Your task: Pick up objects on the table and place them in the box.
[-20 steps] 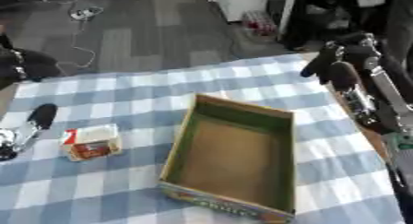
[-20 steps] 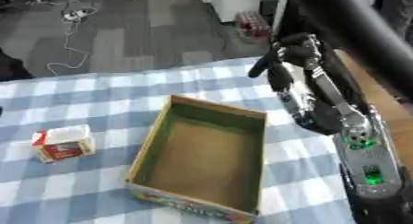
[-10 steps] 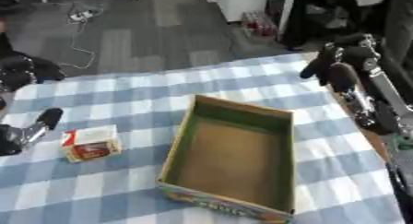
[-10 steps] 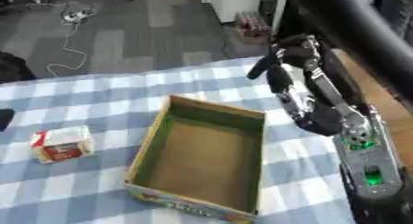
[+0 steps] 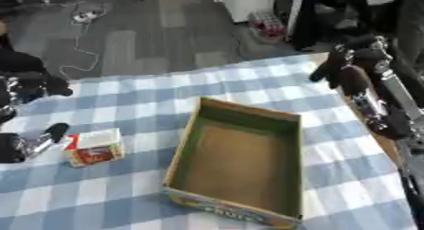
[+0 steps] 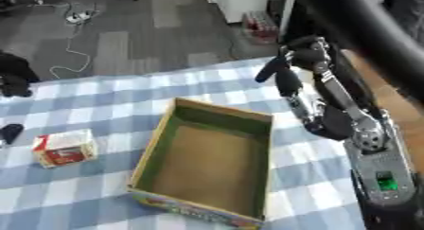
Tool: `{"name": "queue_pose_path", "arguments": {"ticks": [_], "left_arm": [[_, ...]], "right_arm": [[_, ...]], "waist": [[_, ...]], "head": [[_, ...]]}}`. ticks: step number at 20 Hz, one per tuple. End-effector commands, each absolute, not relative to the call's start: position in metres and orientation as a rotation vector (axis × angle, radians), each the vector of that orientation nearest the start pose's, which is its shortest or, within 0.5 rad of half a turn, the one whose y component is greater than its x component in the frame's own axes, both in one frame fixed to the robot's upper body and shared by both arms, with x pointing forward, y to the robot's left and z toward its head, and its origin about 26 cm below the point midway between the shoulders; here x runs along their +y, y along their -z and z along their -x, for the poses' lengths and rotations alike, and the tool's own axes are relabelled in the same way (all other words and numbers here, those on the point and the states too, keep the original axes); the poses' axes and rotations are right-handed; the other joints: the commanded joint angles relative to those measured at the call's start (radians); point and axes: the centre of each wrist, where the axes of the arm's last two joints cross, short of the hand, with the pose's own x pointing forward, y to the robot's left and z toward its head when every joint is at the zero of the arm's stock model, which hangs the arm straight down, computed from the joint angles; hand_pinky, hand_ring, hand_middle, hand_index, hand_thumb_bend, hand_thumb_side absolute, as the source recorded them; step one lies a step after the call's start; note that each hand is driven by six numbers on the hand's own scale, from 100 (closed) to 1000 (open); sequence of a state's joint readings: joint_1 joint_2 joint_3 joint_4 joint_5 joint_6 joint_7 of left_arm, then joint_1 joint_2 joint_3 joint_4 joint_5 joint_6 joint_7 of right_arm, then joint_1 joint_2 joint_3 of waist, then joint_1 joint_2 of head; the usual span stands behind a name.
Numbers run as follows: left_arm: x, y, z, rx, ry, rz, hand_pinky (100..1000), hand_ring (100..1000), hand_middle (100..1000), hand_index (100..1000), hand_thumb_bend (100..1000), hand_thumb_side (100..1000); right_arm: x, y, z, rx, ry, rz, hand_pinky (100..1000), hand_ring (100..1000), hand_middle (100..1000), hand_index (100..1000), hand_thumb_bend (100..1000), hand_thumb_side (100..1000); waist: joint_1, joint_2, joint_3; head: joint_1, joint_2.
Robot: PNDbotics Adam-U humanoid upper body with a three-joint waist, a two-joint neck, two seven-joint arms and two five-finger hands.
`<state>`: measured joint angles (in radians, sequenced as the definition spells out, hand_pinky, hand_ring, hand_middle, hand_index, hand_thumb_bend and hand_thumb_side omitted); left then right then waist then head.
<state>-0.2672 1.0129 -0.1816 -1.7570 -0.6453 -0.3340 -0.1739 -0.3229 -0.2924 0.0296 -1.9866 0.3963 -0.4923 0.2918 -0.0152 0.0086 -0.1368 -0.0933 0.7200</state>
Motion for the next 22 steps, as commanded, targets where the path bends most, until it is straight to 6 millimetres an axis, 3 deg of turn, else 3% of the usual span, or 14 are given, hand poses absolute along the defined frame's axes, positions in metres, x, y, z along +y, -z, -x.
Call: {"name": "queue_pose_path", "arguments": {"ticks": [1,8,14,22], "left_arm": [[0.375,-0.221,-0.315,-1.528,1.884,-1.021,711,736,828,891,163,1000],[0.379,-0.222,-0.322,-1.464,1.915,-1.021,725,750,840,896,218,1000],[0.381,-0.221,-0.326,-1.402,1.957,-1.009,740,768,853,903,364,1000],[0.381,-0.22,-0.329,-1.329,2.014,-0.981,759,788,869,907,450,1000]], "right_arm": [[-0.246,-0.208,-0.302,3.092,1.426,-0.48,325,289,293,579,100,1000],[-0.245,-0.209,-0.303,3.089,1.424,-0.468,325,289,293,579,100,1000],[-0.244,-0.21,-0.303,3.088,1.426,-0.461,325,289,293,579,100,1000],[-0.243,-0.211,-0.303,3.084,1.427,-0.453,325,289,293,579,100,1000]], "waist": [[0.004,-0.009,-0.003],[0.007,-0.007,-0.009],[0.009,-0.008,-0.011],[0.011,-0.006,-0.017]], "head": [[0.015,-0.006],[0.018,0.0],[0.019,-0.001],[0.019,-0.007]]}}
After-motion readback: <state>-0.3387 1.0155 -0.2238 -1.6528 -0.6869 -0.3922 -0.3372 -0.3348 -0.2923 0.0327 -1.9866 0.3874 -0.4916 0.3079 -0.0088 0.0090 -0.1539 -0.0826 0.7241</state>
